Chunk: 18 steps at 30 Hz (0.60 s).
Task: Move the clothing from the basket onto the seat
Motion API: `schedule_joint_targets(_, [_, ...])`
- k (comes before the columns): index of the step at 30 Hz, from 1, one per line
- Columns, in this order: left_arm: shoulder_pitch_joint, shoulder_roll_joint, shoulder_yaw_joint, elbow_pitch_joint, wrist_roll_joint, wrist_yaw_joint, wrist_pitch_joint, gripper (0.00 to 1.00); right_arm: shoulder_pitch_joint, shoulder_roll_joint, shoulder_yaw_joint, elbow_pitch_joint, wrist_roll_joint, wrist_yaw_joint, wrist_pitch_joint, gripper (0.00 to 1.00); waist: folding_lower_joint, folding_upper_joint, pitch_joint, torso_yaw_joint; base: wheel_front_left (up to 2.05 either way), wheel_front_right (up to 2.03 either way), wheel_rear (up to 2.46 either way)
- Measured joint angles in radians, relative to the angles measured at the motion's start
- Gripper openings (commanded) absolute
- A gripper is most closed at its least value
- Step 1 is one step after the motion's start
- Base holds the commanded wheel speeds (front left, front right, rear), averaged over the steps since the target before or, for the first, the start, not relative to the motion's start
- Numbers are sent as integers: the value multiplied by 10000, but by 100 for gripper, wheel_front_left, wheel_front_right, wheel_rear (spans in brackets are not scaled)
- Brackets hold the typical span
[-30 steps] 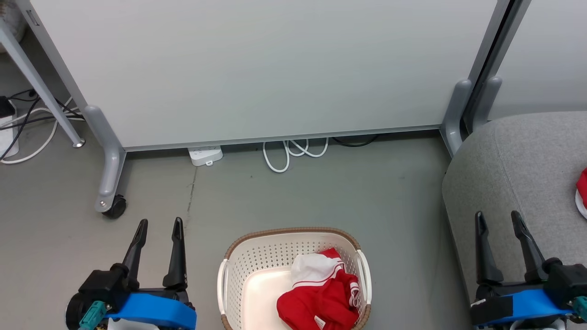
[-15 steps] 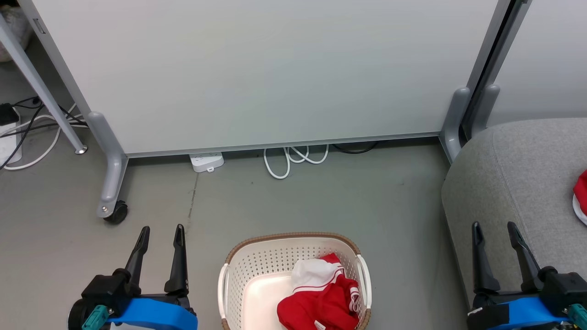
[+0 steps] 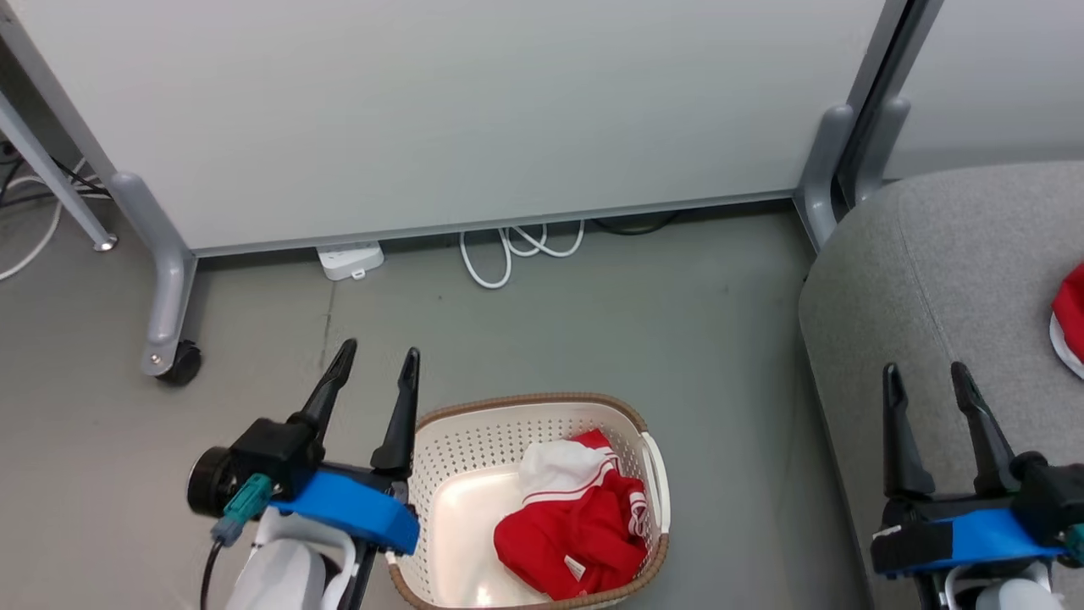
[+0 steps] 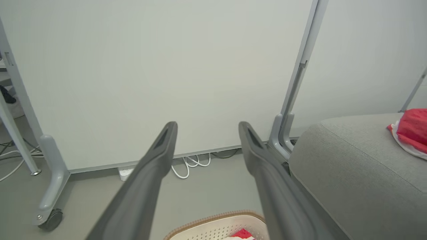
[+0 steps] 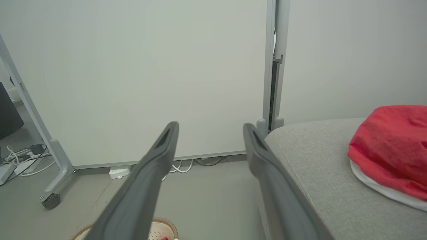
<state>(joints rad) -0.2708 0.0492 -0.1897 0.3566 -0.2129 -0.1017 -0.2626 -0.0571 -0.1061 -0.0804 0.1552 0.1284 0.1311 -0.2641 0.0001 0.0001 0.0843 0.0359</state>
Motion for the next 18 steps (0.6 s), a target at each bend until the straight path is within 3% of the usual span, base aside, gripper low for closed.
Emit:
schedule_joint_targets(10, [-2417,0,-1557,1852,631,-247,-2,100,-1190,-186,77,-297,138,-2,0,100,2,0,1379,-652,0,0,0])
schedule_joint_targets(18, [-4295,364,-3499,3852,437,-261,-2,100,-2091,-209,236,-539,228,-2,0,100,2,0,2746,-1301,0,0,0])
